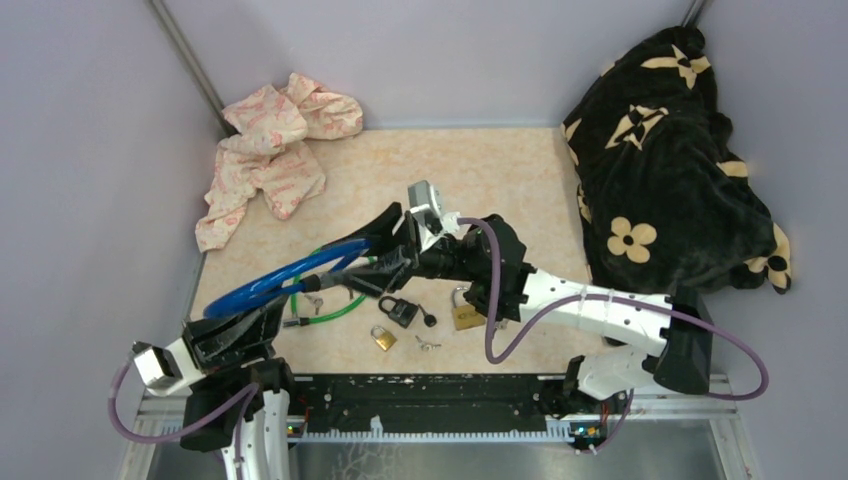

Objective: Lock with the key
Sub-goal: Lock the lock.

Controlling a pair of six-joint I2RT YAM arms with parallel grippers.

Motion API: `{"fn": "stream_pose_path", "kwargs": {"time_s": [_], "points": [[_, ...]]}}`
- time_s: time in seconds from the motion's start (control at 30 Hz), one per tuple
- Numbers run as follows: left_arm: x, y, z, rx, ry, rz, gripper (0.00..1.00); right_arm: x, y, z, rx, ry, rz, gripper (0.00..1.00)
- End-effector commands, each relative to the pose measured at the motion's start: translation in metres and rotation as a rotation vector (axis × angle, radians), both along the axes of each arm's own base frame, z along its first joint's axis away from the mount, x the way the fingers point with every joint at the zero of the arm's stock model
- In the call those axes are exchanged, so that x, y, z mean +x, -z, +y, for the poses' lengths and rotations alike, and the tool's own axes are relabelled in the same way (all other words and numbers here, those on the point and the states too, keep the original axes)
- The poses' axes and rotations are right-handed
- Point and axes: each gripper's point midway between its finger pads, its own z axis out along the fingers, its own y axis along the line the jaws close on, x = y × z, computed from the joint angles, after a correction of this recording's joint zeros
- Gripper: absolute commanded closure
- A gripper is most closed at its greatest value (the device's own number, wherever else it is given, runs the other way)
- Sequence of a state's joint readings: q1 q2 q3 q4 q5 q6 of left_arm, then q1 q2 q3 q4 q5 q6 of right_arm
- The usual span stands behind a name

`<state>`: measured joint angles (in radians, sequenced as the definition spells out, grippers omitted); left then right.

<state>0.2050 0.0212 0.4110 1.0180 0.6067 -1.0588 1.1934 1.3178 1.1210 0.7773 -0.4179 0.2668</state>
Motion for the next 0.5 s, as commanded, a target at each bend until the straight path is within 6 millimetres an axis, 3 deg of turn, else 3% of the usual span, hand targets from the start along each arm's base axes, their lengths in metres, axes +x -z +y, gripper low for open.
{"fn": "stream_pose_path", "kwargs": {"time_s": [0.0, 0.03, 0.07, 0.23, 0.33, 0.47], "points": [[-0.005, -0.009, 0.006, -0.054, -0.006, -0.029, 1.0, -0.024, -0.01, -0.004, -0.022, -0.125, -0.054, 0.44], [-0.004, -0.007, 0.006, -0.049, -0.005, -0.024, 1.0, -0.024, -0.006, -0.005, -0.048, -0.143, -0.066, 0.09], [-0.002, -0.005, 0.005, -0.043, -0.007, -0.015, 1.0, -0.024, -0.004, -0.008, -0.07, -0.163, -0.072, 0.02], [0.009, 0.004, 0.005, -0.035, 0.0, 0.029, 1.0, -0.007, 0.018, -0.027, -0.181, -0.219, -0.139, 0.02], [0.011, 0.005, 0.006, -0.048, 0.01, 0.046, 1.0, 0.005, 0.042, -0.015, -0.29, -0.197, -0.17, 0.02], [0.012, 0.005, 0.006, -0.048, 0.015, 0.054, 1.0, 0.012, 0.049, 0.002, -0.313, -0.221, -0.157, 0.02]]}}
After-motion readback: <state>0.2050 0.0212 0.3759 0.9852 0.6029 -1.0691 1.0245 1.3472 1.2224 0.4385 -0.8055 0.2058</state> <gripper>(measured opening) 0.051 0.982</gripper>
